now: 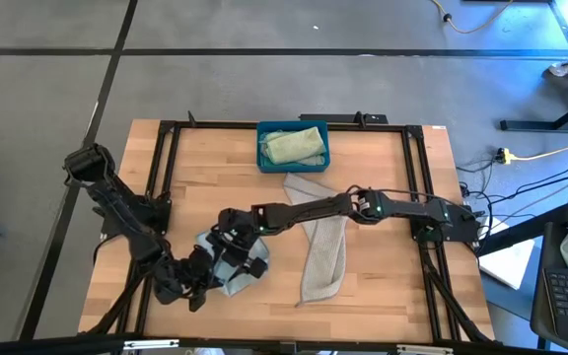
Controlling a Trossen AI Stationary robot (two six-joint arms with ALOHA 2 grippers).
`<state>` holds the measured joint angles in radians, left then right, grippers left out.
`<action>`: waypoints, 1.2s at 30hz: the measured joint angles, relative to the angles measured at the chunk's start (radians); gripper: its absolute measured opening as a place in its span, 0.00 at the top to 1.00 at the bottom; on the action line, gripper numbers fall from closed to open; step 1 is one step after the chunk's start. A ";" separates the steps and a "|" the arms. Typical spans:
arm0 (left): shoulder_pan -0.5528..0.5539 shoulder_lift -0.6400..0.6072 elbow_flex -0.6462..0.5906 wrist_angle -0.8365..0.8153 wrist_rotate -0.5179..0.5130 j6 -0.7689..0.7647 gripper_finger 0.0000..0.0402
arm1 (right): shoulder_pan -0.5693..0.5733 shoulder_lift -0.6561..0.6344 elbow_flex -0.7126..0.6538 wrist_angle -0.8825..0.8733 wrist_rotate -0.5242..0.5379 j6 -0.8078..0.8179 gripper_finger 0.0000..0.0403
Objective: Fold microfiber towels
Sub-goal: Fold the light blue towel
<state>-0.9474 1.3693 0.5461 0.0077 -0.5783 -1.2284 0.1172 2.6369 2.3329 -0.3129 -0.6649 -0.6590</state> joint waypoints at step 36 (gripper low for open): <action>0.098 -0.004 0.316 -0.394 0.081 0.237 1.00 | -0.011 0.003 0.000 -0.020 -0.119 -0.080 0.36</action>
<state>-0.8498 1.3652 0.8623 -0.3859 -0.4976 -0.9917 0.1065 2.6404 2.3333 -0.3326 -0.7836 -0.7385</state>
